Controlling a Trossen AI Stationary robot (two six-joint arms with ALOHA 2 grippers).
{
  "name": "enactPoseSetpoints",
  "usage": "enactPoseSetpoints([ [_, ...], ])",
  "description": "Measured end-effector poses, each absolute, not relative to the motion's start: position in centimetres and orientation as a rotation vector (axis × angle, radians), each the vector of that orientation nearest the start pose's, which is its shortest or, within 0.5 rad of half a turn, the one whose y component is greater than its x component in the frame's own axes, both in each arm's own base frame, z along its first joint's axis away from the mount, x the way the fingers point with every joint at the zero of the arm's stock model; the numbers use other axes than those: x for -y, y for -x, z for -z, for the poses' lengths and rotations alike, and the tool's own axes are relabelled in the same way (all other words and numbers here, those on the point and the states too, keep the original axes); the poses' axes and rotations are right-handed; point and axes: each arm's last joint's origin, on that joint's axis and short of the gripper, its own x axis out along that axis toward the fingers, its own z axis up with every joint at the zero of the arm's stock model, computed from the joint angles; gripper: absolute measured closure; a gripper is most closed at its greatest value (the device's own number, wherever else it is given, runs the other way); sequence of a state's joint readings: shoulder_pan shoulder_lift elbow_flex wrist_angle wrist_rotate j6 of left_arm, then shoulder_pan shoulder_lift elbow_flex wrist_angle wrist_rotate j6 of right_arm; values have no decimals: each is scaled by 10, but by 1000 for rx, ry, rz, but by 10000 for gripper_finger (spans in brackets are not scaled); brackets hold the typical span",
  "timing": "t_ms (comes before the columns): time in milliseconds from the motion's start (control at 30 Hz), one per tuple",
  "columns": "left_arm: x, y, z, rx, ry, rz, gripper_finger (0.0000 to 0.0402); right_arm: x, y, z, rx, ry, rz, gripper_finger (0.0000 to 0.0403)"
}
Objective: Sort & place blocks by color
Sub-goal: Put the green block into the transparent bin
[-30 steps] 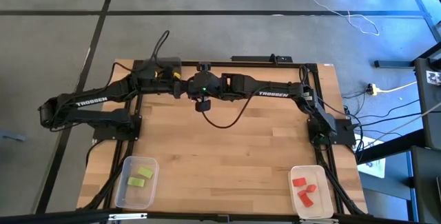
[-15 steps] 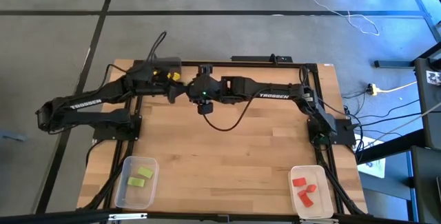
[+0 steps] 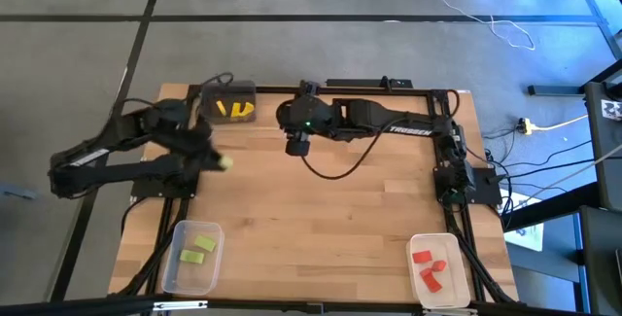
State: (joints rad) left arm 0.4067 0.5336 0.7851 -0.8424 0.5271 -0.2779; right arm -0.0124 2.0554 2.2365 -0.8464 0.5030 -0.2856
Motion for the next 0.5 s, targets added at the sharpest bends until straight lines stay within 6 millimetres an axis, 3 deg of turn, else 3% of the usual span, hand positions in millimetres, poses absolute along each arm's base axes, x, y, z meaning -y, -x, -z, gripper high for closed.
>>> enactPoseSetpoints([
  [300,8,-34,-316,-995,718,203,281,19,-444,-385,-701,325,436,171],
  [500,12,-28,-311,-1068,748,268,281,20,-444,-385,-690,280,450,170],
])
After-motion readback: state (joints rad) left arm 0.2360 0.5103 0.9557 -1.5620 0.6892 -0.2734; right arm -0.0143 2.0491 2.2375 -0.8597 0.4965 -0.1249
